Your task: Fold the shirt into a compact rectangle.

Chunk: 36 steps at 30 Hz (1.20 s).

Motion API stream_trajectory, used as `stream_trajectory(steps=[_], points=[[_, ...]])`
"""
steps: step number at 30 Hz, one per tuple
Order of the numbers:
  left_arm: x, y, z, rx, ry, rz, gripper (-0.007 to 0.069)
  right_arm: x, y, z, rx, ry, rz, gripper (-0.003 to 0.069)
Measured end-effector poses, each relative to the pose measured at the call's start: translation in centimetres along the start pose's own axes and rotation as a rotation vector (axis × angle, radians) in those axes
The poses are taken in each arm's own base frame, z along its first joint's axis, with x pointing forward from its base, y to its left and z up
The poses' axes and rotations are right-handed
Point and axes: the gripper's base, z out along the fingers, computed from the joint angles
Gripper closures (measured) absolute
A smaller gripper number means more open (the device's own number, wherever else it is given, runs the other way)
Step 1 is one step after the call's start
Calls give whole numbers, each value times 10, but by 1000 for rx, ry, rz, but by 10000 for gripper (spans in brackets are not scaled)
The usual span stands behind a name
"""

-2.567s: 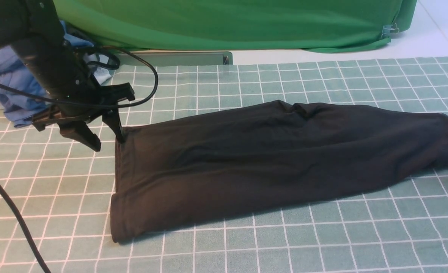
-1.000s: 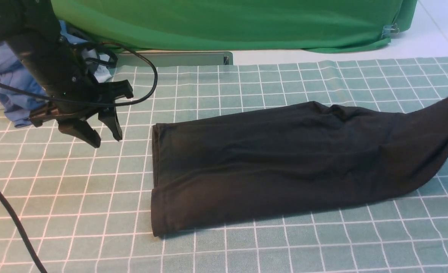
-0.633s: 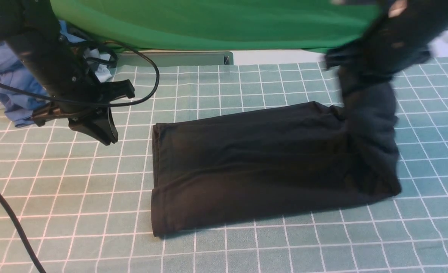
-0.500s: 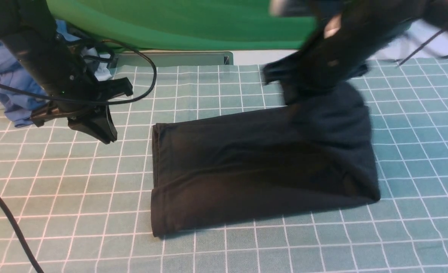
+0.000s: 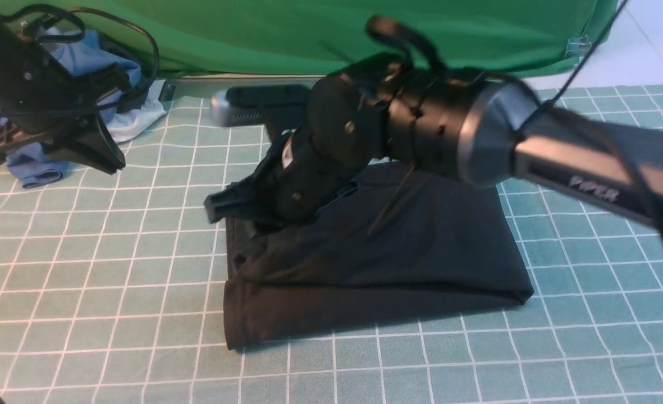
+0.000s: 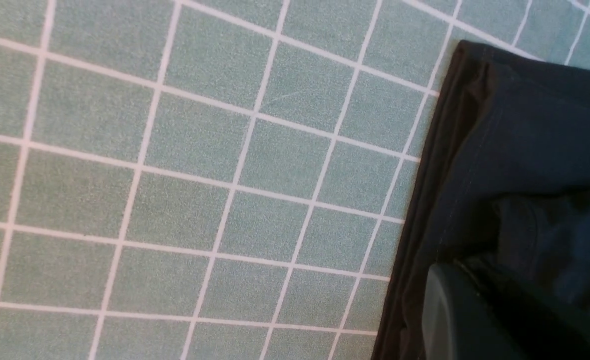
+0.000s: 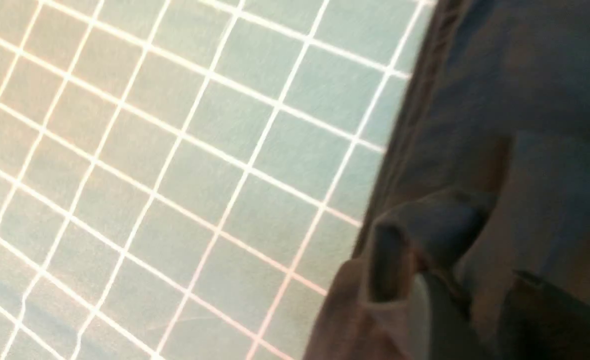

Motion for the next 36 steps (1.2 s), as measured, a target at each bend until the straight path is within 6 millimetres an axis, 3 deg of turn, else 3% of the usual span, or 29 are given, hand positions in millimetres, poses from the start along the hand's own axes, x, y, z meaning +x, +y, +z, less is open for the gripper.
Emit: stream_trajectory(steps=[1, 3, 4, 6, 9, 10, 12, 13, 14, 16, 20, 24, 25, 26, 28, 32, 36], points=[[0, 0, 0, 0, 0, 0, 607, 0, 0, 0, 0, 0, 0, 403], [0, 0, 0, 5, 0, -2, 607, 3, 1, 2, 9, 32, -5, 302], [0, 0, 0, 5, 1, -2, 607, 3, 1, 0, 13, 43, -8, 288], [0, -1, 0, 6, 1, -1, 607, -2, -5, -13, 41, 101, -35, 221], [0, -1, 0, 11, 2, -3, 607, -12, -19, -39, 74, 171, -81, 206], [0, -2, 0, 19, 2, -6, 607, -21, -34, -58, 72, 184, -119, 231], [4, -2, 0, 28, 7, -8, 607, -24, -43, -73, 53, 182, -115, 256], [9, -2, 2, 28, 20, -11, 607, -26, -57, -92, 32, 172, -99, 291], [13, -2, 4, 24, 30, -11, 607, -27, -64, -97, 31, 166, -87, 302], [33, -1, 12, 2, 89, -5, 607, -21, -94, -128, 50, 148, -68, 316], [59, -2, 21, -5, 158, 3, 607, 5, -147, -154, 120, 183, 30, 263], [71, -10, 39, 3, 155, 18, 587, 37, -195, -138, 182, 275, 147, 169], [72, -12, 41, 4, 159, 24, 582, 36, -196, -138, 184, 262, 148, 160], [75, -15, 50, 3, 167, 34, 557, 47, -209, -123, 198, 285, 181, 130], [77, -19, 57, 1, 182, 47, 533, 53, -215, -114, 204, 292, 195, 112], [74, -27, 78, -1, 167, 34, 406, 69, -228, -82, 211, 375, 229, 97], [71, -25, 81, -11, 145, 22, 316, 71, -236, -62, 219, 395, 242, 99]])
